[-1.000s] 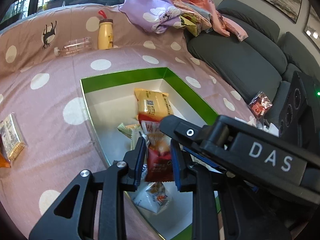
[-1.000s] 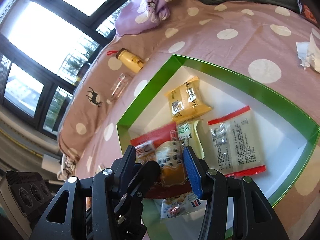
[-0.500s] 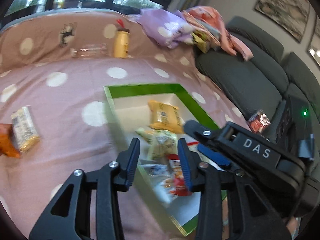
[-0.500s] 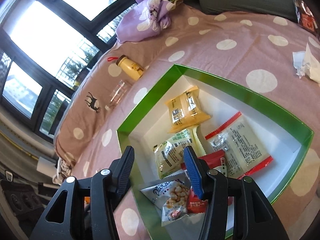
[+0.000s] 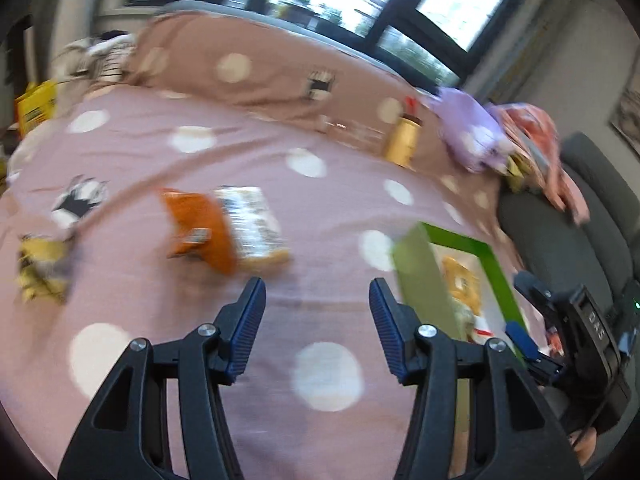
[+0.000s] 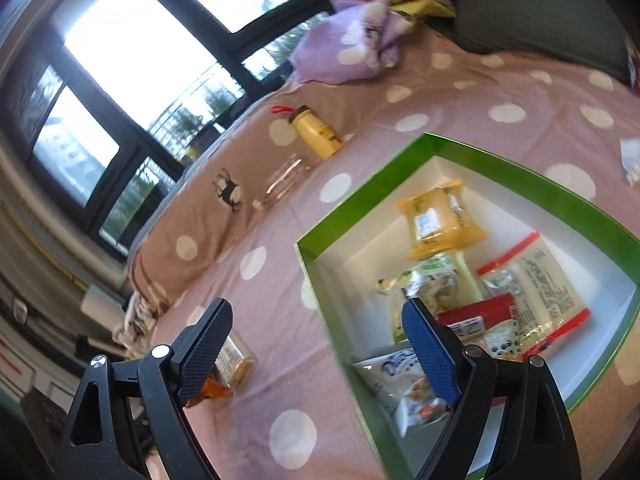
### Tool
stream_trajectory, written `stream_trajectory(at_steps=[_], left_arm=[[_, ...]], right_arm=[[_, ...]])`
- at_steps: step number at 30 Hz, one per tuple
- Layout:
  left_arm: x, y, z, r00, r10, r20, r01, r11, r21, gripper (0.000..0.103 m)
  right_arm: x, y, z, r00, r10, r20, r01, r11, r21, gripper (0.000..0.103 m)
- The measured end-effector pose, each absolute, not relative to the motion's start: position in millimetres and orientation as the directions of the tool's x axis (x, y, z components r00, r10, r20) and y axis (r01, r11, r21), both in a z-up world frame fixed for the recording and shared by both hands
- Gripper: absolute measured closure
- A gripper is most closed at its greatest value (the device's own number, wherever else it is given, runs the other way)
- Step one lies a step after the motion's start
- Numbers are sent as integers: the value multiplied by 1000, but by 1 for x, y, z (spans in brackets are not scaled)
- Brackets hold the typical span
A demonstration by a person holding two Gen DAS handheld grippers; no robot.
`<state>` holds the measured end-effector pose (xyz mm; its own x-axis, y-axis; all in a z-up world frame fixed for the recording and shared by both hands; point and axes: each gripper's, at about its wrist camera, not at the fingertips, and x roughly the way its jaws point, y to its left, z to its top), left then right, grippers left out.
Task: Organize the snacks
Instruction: 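Move the right gripper back toward the remaining snacks on the bed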
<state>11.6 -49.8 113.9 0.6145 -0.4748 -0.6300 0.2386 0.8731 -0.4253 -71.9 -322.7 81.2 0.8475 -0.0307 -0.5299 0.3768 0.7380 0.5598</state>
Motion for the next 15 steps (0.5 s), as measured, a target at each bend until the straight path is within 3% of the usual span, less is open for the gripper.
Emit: stream_trajectory(at_steps=[6, 12, 15], left_arm=[[9, -10, 106, 652, -345, -676, 117, 926, -359, 49], [4, 25, 105, 706, -256, -660, 56, 949, -309, 46], [-1, 35, 106, 741, -223, -633, 62, 962, -266, 31]], right_arm=[[-62, -289, 79, 851, 27, -524, 311, 779, 545, 15], [-49, -247, 76, 828, 38, -560, 265, 853, 449, 12], [-46, -231, 73, 828, 59, -558, 234, 867, 440, 12]])
